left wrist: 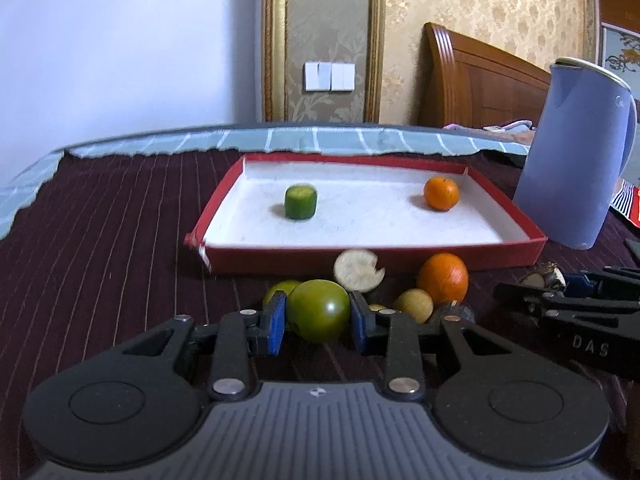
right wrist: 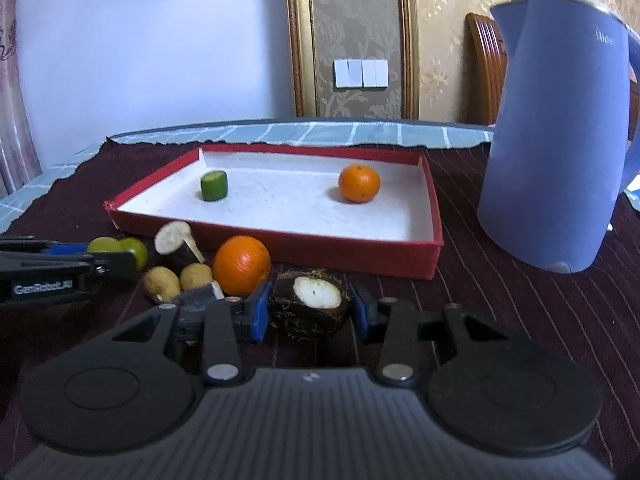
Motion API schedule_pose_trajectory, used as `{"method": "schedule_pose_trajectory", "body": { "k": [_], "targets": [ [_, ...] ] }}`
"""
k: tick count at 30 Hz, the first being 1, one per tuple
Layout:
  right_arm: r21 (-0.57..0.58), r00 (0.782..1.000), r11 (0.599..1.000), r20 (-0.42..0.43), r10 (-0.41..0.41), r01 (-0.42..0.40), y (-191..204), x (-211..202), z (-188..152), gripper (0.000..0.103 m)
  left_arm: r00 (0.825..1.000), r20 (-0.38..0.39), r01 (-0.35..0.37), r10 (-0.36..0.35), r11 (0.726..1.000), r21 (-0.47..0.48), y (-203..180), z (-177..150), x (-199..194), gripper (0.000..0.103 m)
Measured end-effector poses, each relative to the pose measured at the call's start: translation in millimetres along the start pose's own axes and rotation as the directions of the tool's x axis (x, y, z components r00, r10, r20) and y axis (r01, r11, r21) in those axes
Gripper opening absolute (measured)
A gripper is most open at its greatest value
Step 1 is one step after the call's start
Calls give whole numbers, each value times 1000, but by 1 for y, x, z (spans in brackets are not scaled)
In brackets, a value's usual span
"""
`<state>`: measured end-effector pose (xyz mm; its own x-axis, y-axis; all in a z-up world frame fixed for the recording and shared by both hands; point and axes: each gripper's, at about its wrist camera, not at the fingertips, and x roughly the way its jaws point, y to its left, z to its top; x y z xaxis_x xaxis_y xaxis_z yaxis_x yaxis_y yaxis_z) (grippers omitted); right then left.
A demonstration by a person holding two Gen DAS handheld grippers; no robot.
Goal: Organize fruits
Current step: 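Grasp the round green lime with the left tool while the right tool lifts its piece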
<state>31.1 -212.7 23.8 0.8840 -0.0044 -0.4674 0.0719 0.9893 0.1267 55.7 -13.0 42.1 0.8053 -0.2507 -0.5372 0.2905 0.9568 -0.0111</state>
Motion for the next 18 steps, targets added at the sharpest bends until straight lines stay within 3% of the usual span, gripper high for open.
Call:
{"method": "schedule_pose_trajectory", "body": {
  "k": [18],
  "targets": [
    [39,998,999,58,-35,33,3,-6,18,38,1000,13,-17,16,999,42,-18,23,16,32]
  ]
}}
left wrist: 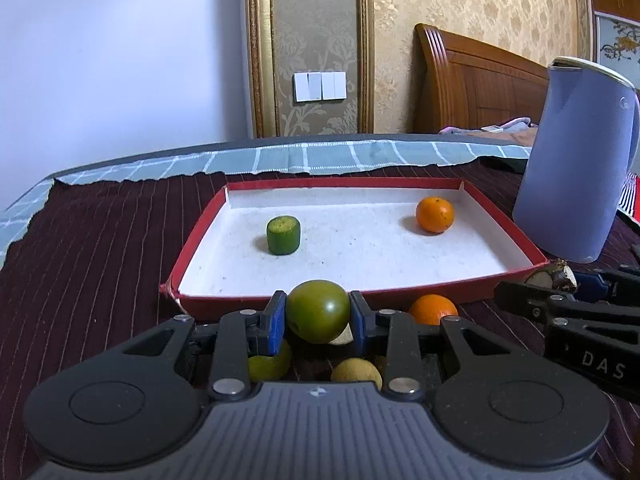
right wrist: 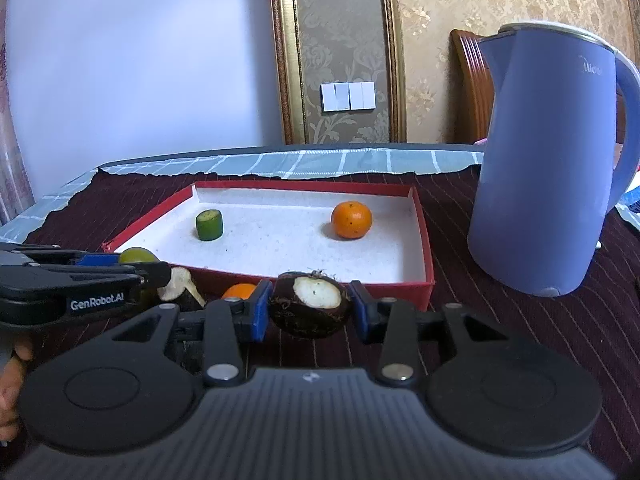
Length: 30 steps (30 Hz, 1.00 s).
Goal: Organize fruits
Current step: 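Grasp the round green lime with the left tool while the right tool lifts its piece, then carry the green lime and dark fruit piece over the tray with both tools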
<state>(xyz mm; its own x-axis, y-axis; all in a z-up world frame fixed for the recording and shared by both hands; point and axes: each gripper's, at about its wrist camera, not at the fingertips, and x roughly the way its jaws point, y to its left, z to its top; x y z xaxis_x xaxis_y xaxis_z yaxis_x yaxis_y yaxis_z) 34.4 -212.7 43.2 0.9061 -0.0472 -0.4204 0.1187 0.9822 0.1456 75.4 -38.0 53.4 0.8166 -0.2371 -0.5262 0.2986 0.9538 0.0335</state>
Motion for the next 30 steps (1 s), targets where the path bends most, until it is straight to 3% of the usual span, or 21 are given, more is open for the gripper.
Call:
{"method": "schedule_pose_trajectory", "body": {
  "k": [30],
  "targets": [
    [-22,999,999,6,-32,32,1,31,36,38,999,3,-48,48,998,36,-6,33,28,32]
  ]
}}
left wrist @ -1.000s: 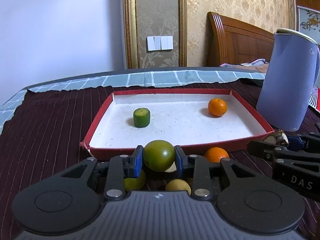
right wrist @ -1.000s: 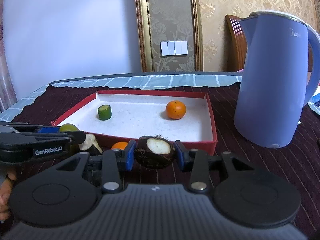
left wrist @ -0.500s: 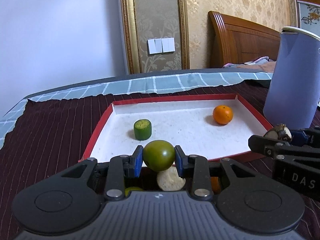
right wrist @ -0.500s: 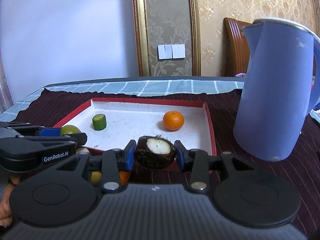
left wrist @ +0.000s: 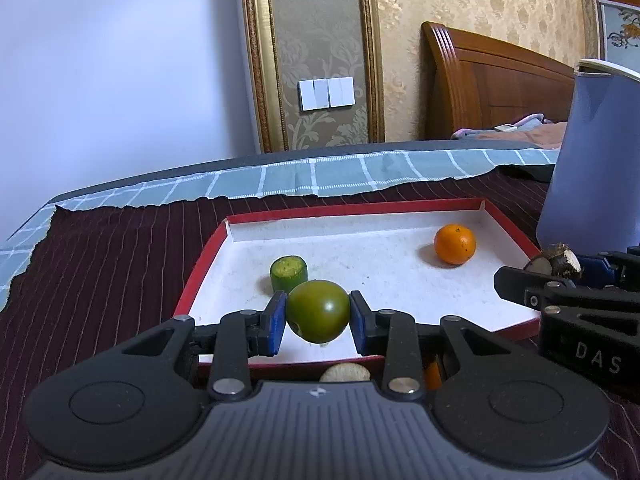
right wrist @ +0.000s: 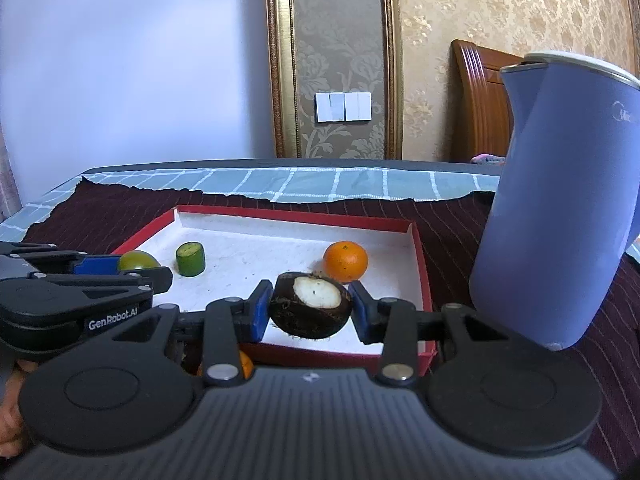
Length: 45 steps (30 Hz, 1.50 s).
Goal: Organize fruits
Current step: 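Carry the green lime and dark fruit piece over the tray with both tools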
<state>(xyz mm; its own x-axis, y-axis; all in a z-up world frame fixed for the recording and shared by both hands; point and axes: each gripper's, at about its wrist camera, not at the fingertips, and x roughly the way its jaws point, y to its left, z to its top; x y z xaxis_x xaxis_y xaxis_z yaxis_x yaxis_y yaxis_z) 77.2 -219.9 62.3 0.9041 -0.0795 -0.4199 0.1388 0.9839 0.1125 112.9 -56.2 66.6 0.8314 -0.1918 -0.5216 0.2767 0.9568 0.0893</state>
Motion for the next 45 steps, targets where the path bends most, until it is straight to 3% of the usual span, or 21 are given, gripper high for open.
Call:
{"method": "schedule_pose_trajectory", "body": {
  "k": [45],
  "targets": [
    [2,998,999,-56,-41,42,-15,60,33,38,991,-45,-123,124,992,18,-9,38,69,32]
  ]
}}
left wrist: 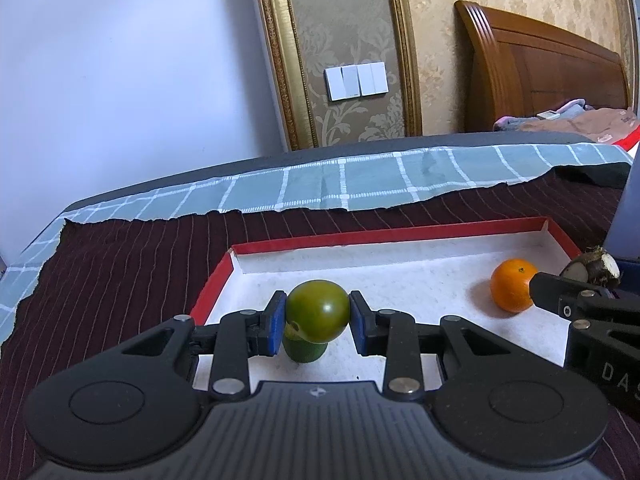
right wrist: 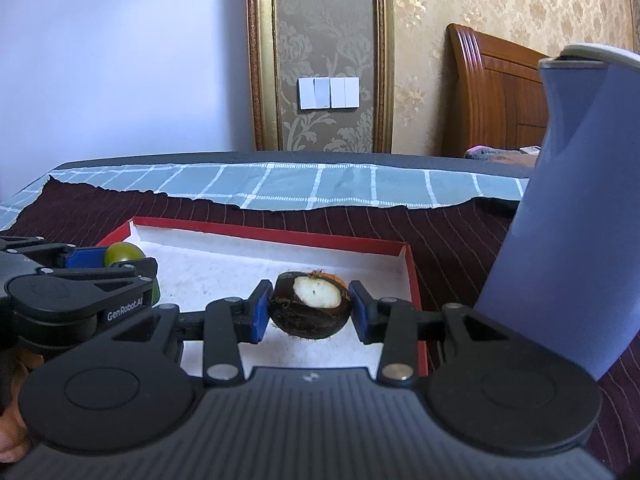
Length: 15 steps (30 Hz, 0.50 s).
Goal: Organize fruits
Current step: 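Carry the green lime and dark fruit piece over the tray with both tools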
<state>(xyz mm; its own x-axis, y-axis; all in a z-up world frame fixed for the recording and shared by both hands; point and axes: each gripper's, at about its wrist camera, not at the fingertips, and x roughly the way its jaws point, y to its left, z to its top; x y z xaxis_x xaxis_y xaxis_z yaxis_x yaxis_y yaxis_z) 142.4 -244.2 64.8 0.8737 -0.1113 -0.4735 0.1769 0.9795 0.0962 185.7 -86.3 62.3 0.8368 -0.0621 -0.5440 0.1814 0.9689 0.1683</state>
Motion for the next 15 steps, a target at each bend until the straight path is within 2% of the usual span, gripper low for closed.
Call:
{"method": "schedule_pose_trajectory", "body": {
  "k": [15],
  "targets": [
    [7,1000,1000,-22,-9,9,-2,17,5,38,1000,-12,-16,16,1000,8,-2,6,17,32]
  ]
}}
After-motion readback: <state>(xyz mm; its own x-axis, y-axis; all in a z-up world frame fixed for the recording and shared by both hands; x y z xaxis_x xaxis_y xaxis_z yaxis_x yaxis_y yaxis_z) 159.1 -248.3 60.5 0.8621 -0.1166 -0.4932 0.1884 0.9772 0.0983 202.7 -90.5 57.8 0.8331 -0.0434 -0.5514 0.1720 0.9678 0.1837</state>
